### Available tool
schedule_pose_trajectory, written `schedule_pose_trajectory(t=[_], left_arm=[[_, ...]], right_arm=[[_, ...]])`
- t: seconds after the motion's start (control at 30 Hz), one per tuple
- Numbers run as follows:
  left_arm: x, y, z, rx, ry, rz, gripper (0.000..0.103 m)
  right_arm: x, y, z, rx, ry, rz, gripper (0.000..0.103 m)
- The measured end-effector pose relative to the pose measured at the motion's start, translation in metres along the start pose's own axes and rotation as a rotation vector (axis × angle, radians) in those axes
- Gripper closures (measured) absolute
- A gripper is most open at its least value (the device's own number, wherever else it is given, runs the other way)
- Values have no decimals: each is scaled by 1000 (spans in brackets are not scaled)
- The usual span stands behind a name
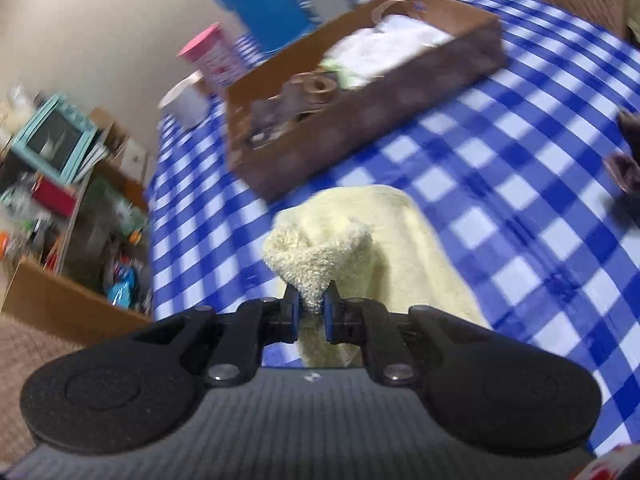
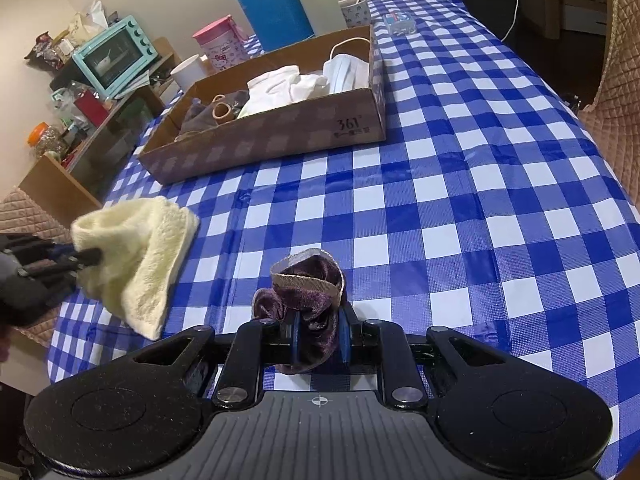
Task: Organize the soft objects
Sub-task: 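Grasp the cream towel edge with the left gripper and lift it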
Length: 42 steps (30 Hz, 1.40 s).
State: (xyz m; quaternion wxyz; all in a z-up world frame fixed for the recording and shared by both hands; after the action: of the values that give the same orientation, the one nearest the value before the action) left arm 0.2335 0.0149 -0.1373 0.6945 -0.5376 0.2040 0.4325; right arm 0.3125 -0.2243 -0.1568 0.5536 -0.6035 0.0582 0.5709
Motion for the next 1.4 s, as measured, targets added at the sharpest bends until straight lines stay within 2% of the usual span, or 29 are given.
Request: schedule_pose_trajectory(t=[0.2,0.27,0.33,0.37,0.47,0.63,0.73,0.87,1.03,1.07,1.13,1.2,1.4], left_arm=[[10,-1,-22,-64,130,12,89],[14,-3,-17,-129,176,25,86],[20,-5,-10,-223,225,45,77],[23,-6,-8,-256,237,56,75],[29,-10,-8,-283,242,68,66],[35,-12,-21,-265,230,72,42],[38,-14,-28,-266,222,78,36],[48,-13,-29,-244,181,87,37],[59,-10,-20,-226,143,93,42],[59,-10,-17,-230,145,93,44],[61,-11,-11,-241,142,91,56],[62,-12,-5,-253,142,91,64],[61,-12,11,-286,187,92,73]], right_arm=[[-1,2,-4,10,12,9,84],[-1,3,-5,14,15,14,84],[-1,3,-6,16,17,16,84],[0,3,-6,18,16,16,84],[1,1,-6,19,15,19,84],[6,-3,-6,20,9,19,84],[9,-7,-6,20,8,20,84],[13,-11,-8,21,11,22,84],[17,-16,-10,21,12,23,84],[18,-18,-10,20,13,24,84],[19,-19,-10,21,13,25,84],[21,-21,-10,21,13,26,84],[25,-24,-9,13,11,27,84]])
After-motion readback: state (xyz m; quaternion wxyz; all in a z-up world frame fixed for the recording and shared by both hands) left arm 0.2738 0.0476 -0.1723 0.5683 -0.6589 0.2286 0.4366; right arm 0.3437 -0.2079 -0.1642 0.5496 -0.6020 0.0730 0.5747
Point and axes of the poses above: each gripper's, at about its wrist camera, not at the fingertips, and x roughly the way its jaws point, z to its left, y to its underside, the point moved 4 cm from there along x, roughly the way its jaws point, and after that the axes turned 14 degrees about -x, right-handed, at the moved point
